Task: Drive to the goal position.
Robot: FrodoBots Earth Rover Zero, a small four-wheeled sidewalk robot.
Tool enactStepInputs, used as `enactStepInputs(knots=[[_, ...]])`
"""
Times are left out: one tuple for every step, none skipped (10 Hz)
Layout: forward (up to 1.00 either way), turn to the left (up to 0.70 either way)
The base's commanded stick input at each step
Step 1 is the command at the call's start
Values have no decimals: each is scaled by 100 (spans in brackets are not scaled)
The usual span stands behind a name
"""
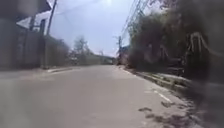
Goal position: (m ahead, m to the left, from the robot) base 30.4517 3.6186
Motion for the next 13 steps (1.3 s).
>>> enactStepInputs(knots=[[70, 0], [70, 0], [70, -22], [70, -35], [70, -35], [70, -35], [70, -16], [70, 0], [70, 0], [70, 0], [70, 0], [70, 0], [70, 0]])
